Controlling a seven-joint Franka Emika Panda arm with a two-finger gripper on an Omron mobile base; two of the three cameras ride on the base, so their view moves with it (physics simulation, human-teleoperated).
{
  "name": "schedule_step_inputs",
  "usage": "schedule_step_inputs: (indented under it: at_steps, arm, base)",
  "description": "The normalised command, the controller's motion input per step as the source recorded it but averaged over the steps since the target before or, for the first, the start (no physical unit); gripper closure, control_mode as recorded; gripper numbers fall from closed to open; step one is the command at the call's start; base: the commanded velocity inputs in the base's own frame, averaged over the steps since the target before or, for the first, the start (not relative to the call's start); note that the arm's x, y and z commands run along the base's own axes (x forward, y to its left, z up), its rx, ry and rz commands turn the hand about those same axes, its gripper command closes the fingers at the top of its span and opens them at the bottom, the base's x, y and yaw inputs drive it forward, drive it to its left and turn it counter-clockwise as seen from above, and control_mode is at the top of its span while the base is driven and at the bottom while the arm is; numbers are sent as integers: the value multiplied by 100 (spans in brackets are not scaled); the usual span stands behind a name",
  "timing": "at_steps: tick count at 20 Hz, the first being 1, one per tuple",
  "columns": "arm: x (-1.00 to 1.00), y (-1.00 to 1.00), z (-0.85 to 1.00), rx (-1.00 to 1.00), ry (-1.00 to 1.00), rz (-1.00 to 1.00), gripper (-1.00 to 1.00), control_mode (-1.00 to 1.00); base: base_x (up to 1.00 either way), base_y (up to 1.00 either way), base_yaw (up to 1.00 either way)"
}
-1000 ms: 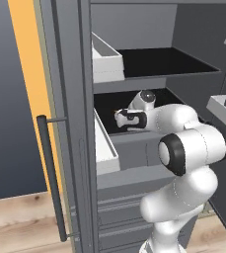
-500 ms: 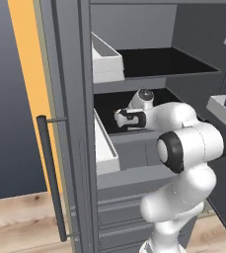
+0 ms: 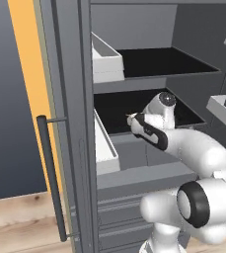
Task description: Pick the peach and banana from the fridge and place them inside the tupperware on the counter.
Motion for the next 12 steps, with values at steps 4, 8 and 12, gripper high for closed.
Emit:
schedule_step_inputs:
  at_steps: [4,8,12]
  arm:
    - [-100,-11,100,1,2,0,100,-100]
    - [-100,0,83,0,9,0,100,-100]
    - [-100,0,60,0,7,0,100,-100]
  base:
    - [0,0,0]
    - [0,0,0]
    - [0,0,0]
